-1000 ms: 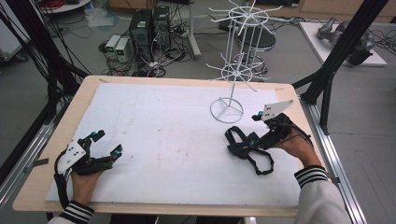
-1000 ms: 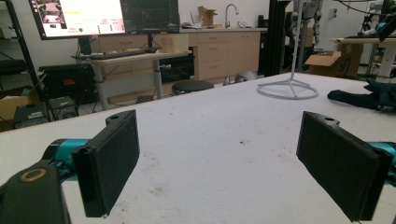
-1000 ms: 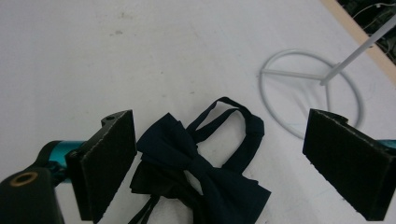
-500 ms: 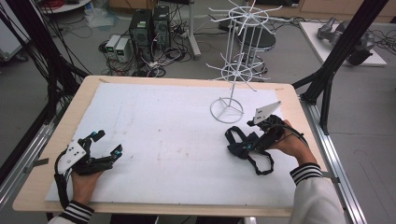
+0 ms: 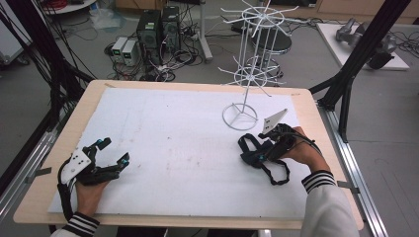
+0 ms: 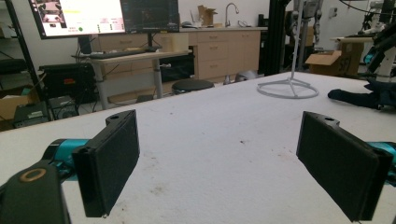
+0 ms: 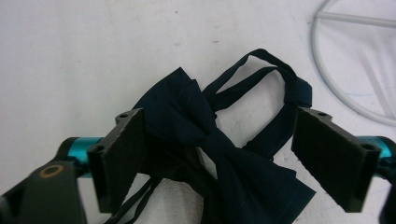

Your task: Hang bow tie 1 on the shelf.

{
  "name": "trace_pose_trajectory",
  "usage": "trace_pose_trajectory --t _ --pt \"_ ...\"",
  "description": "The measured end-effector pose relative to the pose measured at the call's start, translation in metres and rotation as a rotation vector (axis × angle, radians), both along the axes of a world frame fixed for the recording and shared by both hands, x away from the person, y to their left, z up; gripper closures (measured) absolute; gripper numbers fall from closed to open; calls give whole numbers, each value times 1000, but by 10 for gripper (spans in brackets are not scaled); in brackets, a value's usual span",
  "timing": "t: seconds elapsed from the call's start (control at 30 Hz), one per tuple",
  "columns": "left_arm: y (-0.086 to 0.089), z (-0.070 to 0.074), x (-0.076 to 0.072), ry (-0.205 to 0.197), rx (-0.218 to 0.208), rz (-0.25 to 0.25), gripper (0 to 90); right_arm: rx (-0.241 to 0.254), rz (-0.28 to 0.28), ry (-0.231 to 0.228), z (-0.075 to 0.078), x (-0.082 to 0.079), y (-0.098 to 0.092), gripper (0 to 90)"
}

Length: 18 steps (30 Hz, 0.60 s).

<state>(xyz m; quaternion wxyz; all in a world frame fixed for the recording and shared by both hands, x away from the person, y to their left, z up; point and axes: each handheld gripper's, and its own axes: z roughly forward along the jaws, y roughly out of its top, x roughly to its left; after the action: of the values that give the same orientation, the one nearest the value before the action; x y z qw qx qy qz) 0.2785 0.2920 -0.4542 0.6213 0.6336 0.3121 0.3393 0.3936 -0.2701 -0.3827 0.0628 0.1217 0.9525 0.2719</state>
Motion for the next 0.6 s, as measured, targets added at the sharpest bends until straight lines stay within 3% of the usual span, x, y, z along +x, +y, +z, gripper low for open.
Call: trace_pose_trajectory --t 0.27,0.43,0.6 --pt "0 0 0 1 -3 2 137 -54 27 -12 -6 2 5 252" --pt "0 0 0 3 -2 2 137 -129 34 -12 -6 3 10 289" --pt "0 0 0 2 -5 1 137 -141 49 -14 1 7 18 335"
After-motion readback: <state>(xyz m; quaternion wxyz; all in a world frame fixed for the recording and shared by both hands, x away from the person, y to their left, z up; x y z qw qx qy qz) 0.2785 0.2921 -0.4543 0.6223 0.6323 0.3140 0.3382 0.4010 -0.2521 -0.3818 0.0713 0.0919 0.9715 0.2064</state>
